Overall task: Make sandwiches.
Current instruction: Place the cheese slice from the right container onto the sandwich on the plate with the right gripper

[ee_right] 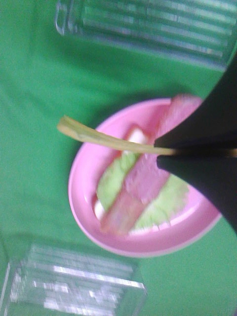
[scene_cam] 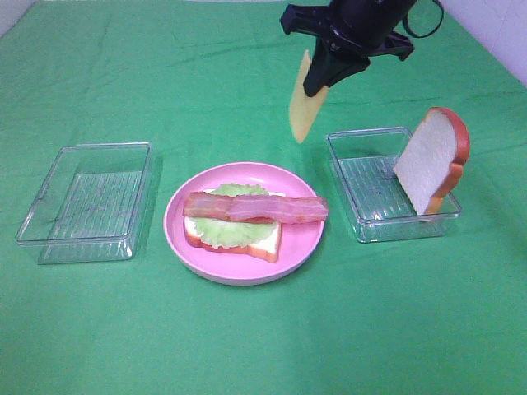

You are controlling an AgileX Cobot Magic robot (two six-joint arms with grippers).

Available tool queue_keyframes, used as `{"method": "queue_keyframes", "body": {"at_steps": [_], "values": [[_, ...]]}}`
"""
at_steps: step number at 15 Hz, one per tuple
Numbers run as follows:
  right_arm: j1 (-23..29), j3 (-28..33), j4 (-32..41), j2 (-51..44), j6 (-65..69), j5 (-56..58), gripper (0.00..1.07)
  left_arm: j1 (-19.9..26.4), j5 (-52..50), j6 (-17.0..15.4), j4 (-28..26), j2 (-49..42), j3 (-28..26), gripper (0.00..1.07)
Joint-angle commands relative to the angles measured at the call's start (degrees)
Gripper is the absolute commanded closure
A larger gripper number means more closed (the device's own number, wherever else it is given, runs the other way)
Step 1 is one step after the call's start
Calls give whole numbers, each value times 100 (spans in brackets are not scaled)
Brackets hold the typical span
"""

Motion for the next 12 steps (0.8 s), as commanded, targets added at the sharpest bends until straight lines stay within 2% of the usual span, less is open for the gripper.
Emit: {"method": "queue_keyframes", "body": {"at_steps": [1,3,4,6,8,10,12], "values": [[149,332,1152,57,-791,172,107,-6,-63,-40,-23,-120,6,18],[269,613,1438,178,-963,138,107,-6,-63,-40,-23,-120,6,18],[395,791,1811,418,-1077,74,107,-6,-63,-40,-23,-120,6,18],[533,819,2389,716,-1381,-29,107,-6,-63,-40,-23,-120,6,18],[556,819,2630,922,-1427,-57,107,-6,-63,-40,-23,-120,6,18],[579,819,2498,1169,-1381,-138,107,-6,-63,-40,-23,-120,6,18],[590,825,2051,1255,-1031,-498,107,-6,-63,-40,-23,-120,6,18]]}}
